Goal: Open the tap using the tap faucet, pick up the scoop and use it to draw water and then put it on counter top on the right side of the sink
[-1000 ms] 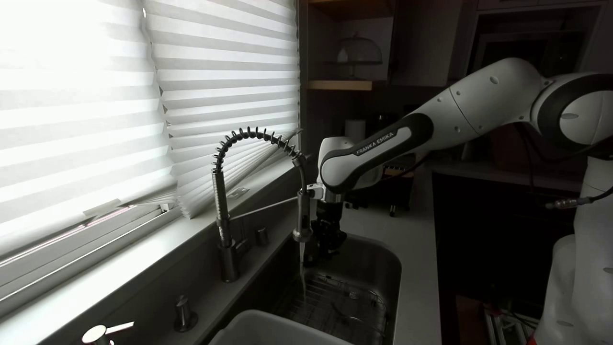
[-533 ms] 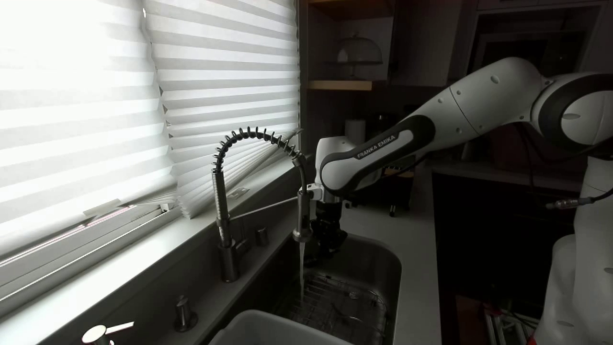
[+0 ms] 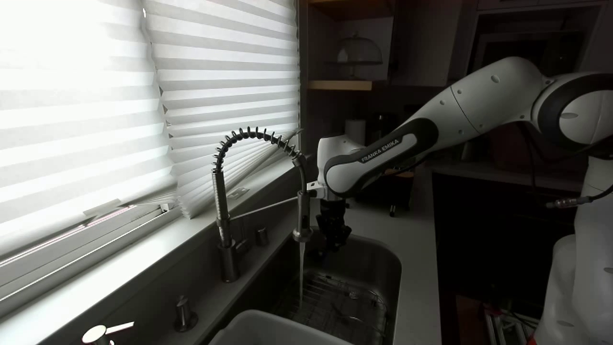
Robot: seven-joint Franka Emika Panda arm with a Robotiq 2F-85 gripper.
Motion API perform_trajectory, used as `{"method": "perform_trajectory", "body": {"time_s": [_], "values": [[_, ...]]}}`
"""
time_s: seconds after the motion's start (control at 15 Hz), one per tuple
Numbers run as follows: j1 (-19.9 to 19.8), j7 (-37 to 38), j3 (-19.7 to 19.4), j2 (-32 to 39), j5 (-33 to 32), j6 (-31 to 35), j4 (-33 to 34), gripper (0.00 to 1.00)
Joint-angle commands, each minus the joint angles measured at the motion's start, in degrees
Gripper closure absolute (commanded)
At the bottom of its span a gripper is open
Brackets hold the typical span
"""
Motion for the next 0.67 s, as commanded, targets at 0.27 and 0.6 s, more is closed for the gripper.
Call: {"method": "perform_trajectory", "body": {"time_s": [0.27,0.6], "values": [[-3.5,7.6,-4.4,-4.7,-3.0,1.3,-3.1,0.94],[-6.9,15.6,-8.6,-6.0,-4.4,2.6,-4.3,0.94]]}}
